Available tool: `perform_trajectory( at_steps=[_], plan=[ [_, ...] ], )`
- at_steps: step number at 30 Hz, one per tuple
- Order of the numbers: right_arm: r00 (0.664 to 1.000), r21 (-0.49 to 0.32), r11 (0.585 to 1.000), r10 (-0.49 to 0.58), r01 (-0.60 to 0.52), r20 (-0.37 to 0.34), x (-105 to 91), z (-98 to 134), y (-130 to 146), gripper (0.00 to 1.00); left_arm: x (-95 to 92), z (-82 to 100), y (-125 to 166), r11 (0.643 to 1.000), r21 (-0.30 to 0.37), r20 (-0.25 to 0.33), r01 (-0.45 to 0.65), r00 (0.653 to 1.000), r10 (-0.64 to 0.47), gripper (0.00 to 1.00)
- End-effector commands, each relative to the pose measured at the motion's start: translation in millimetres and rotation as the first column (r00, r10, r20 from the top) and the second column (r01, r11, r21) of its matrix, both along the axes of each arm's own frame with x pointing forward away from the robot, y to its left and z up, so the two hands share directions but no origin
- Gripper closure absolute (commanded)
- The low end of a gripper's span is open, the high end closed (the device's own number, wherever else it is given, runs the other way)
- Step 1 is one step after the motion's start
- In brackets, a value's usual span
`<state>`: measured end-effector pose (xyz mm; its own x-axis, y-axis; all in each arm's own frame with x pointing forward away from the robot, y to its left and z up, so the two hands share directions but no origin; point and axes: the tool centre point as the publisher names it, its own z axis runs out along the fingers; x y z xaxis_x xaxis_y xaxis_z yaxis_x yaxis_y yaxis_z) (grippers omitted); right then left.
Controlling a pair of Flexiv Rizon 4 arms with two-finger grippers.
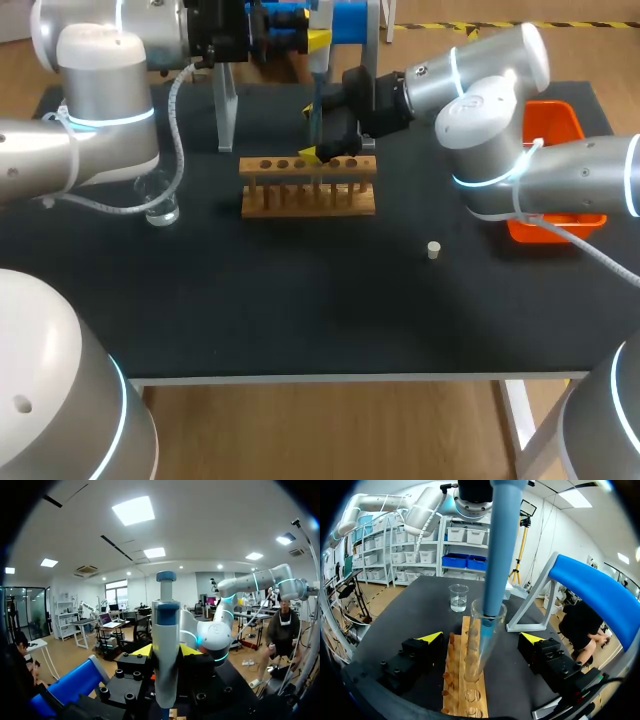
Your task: Invert the test tube, pick up the pipette, mount the tip to pipette, aspirate from beaker and dispense into the tube, eject the tip, return the pipette, and cap with the stopper.
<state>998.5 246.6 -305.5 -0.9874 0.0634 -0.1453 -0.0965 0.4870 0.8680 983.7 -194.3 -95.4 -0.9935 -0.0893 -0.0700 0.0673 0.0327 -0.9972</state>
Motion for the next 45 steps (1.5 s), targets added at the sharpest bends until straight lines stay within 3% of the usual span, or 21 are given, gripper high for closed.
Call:
perform_trajectory(
  at_steps=[1, 45],
  plan=[
    [1.0, -0.002, 1.0, 0.0, 0.0, 0.0, -0.4, 0.6, -0.5, 0.0, 1.7, 0.9, -1.2, 1.0, 0.0, -0.008, 0.0, 1.0, 0.0, 1.0],
    [1.0, -0.002, 1.0, 0.0, 0.0, 0.0, -0.4, 0.6, -0.5, 0.0, 0.9, -1.1, 4.0, 1.0, -0.021, 0.012, -0.017, 1.0, 0.017, 1.0]
  ],
)
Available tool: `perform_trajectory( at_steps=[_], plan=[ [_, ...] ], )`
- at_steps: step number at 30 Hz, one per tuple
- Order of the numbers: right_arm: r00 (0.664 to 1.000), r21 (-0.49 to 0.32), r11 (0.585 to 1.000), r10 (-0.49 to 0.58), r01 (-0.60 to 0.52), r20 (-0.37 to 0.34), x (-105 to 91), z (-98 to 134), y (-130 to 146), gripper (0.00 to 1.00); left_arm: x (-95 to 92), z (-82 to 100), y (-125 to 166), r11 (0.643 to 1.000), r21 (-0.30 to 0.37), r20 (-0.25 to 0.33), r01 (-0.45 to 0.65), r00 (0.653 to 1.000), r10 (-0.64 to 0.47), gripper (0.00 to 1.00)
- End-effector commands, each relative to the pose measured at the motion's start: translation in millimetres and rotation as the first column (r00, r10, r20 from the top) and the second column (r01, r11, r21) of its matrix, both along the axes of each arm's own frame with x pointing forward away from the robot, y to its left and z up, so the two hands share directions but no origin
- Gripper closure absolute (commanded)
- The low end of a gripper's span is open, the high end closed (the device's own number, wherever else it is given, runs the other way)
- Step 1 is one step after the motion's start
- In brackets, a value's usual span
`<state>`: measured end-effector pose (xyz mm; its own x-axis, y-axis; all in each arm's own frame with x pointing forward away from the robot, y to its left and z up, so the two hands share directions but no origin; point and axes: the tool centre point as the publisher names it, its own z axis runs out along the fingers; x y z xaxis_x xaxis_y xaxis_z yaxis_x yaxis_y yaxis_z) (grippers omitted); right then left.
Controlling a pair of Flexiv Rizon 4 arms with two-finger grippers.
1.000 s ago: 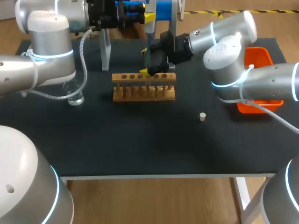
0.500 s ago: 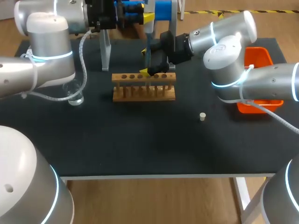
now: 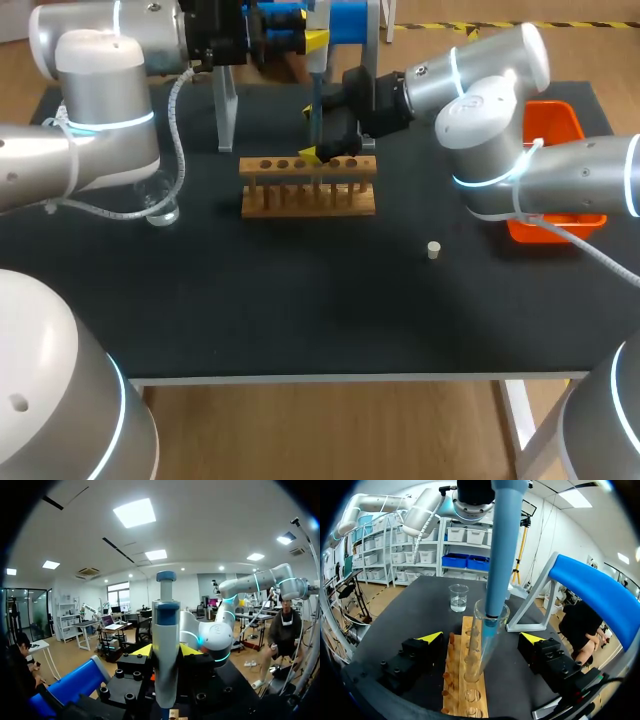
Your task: Invert the test tube, pick up the pipette, mount the tip to pipette, aspirate from beaker and dispense into the tube, eject the tip, return the pipette, and cap with the stopper.
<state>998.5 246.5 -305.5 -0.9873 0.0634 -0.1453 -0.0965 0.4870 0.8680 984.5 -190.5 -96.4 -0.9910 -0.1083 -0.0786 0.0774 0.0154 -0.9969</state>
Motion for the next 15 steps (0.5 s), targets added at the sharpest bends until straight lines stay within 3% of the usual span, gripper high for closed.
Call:
perform_trajectory(
  at_steps=[1, 15],
  plan=[
    [1.0, -0.002, 1.0, 0.0, 0.0, 0.0, -0.4, 0.6, -0.4, 0.0, 0.1, -0.1, 0.2, 1.0, -0.002, 0.001, 0.001, 1.0, -0.001, 1.0],
    [1.0, 0.032, 0.999, -0.018, 0.018, -0.013, -1.7, 5.4, -22.5, 0.0, 0.1, -0.1, 0.2, 1.0, -0.002, 0.001, 0.001, 1.0, -0.001, 1.0]
  ],
)
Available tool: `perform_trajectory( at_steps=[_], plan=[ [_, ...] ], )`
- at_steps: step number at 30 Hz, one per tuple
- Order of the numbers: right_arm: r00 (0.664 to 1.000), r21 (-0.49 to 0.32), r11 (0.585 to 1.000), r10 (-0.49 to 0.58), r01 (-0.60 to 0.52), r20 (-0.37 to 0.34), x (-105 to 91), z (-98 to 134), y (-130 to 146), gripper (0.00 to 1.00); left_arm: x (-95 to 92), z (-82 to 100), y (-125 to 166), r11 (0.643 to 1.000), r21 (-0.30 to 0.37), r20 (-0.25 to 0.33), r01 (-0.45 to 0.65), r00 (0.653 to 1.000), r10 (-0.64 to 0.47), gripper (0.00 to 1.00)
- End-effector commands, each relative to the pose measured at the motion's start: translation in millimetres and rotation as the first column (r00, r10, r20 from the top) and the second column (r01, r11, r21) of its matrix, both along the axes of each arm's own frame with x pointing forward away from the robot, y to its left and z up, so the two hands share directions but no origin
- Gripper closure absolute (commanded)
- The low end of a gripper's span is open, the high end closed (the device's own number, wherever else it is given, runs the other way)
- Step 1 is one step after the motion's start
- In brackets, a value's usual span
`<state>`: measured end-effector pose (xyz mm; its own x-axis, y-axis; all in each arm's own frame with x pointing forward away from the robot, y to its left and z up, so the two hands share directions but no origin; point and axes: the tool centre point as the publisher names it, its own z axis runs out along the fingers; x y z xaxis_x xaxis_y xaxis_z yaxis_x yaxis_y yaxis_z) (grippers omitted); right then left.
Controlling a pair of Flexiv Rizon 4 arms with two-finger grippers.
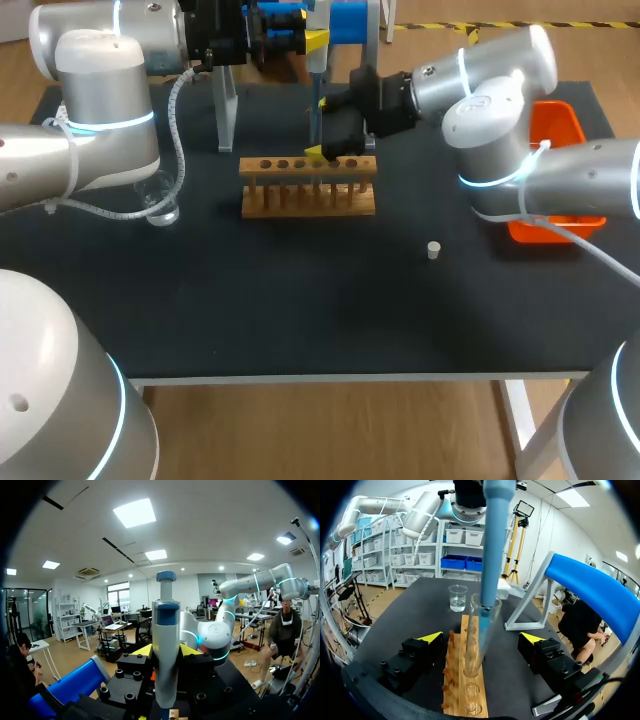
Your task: Invert the test tube, pick up the pipette, mount the tip to pipette, aspirate from beaker and dispense into the tube, eject the tip, return the pipette, and cap with the stopper.
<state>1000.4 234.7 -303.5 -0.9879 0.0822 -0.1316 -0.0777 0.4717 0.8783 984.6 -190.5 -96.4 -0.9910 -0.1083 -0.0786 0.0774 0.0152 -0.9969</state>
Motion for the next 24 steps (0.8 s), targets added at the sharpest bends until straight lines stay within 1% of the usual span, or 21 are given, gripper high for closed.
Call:
perform_trajectory(
  at_steps=[1, 8, 12, 21, 24],
  plan=[
    [1.0, 0.018, 1.0, -0.007, 0.007, -0.001, -3.3, 4.5, -13.3, 0.0, 0.0, -0.1, 0.2, 1.0, -0.002, 0.001, 0.001, 1.0, -0.001, 1.0],
    [1.0, 0.06, 0.998, -0.017, 0.017, 0.003, -5.8, 22.6, -38.3, 0.0, 0.0, -0.1, 0.2, 1.0, -0.002, 0.001, 0.001, 1.0, -0.001, 1.0],
    [1.0, 0.112, 0.994, -0.013, 0.013, -0.001, -10.9, 38.4, -53.5, 0.0, 0.0, -0.1, 0.2, 1.0, -0.002, 0.001, 0.001, 1.0, -0.001, 1.0],
    [1.0, 0.21, 0.977, -0.025, 0.023, 0.007, -18.6, 88.5, -90.8, 0.0, 0.0, -0.1, 0.2, 1.0, -0.002, 0.001, 0.001, 1.0, -0.001, 1.0],
    [1.0, 0.248, 0.968, -0.02, 0.019, 0.001, -20.3, 110.8, -100.0, 0.0, 0.0, -0.1, 0.2, 1.0, -0.002, 0.001, 0.001, 1.0, -0.001, 1.0]
  ],
)
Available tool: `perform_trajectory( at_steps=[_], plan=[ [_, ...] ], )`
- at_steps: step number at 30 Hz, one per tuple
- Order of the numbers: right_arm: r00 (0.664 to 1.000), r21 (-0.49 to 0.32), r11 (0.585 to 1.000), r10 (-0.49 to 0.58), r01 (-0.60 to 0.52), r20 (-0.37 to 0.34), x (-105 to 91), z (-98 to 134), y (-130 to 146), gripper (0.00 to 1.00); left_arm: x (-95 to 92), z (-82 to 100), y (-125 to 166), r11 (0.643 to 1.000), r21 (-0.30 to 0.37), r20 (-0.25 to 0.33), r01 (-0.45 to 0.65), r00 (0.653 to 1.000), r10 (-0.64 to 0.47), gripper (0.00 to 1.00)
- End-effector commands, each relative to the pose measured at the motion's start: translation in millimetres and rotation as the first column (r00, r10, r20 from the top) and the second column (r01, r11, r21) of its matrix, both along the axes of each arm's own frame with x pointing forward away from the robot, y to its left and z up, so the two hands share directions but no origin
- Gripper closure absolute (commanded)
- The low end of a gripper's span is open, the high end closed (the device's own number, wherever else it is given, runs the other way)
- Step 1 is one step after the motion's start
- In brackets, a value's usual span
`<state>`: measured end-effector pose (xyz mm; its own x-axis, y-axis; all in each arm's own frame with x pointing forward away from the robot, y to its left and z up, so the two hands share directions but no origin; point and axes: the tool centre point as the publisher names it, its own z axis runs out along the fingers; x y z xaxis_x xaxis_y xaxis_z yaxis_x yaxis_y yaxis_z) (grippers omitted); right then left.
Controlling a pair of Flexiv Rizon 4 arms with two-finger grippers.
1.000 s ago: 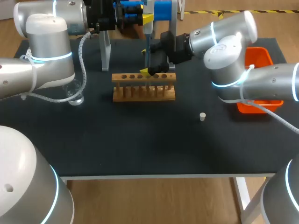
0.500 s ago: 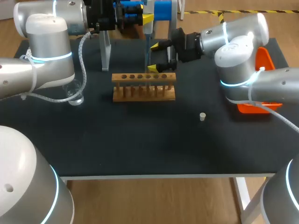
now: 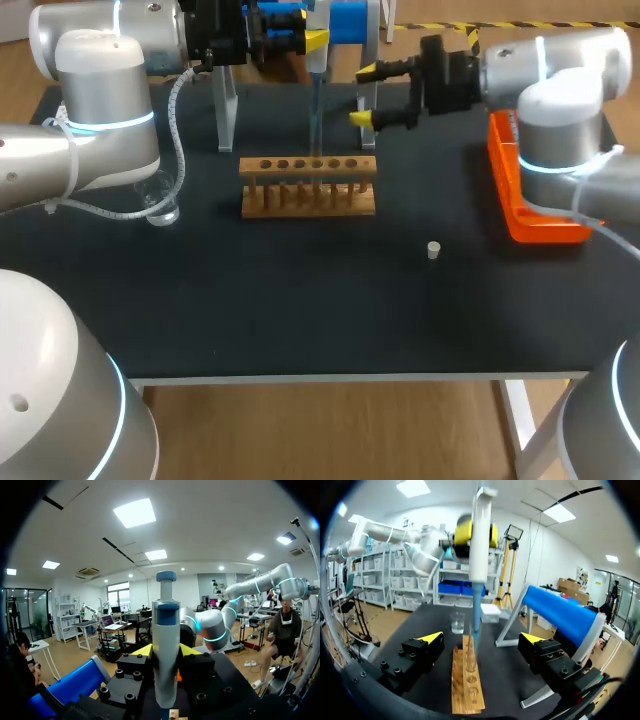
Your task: Invert the test tube, pick up the pipette, mount the tip to pipette, aspirate from beaker and dispense into the tube, eject the tip, return the pipette, and cap with the stopper.
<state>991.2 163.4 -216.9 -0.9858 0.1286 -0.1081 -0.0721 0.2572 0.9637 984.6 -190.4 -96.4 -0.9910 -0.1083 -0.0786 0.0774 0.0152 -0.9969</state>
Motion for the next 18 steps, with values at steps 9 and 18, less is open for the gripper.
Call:
perform_trajectory(
  at_steps=[9, 18],
  plan=[
    [1.0, 0.073, 0.997, 0.002, -0.001, -0.023, -16.5, 82.2, -45.1, 0.0, 0.0, -0.1, 0.2, 1.0, -0.002, 0.001, 0.001, 1.0, -0.001, 1.0],
    [1.0, 0.115, 0.993, 0.024, -0.025, 0.013, -18.6, 123.7, -45.1, 0.0, 0.0, -0.1, 0.2, 1.0, -0.002, 0.001, 0.001, 1.0, -0.001, 1.0]
  ],
)
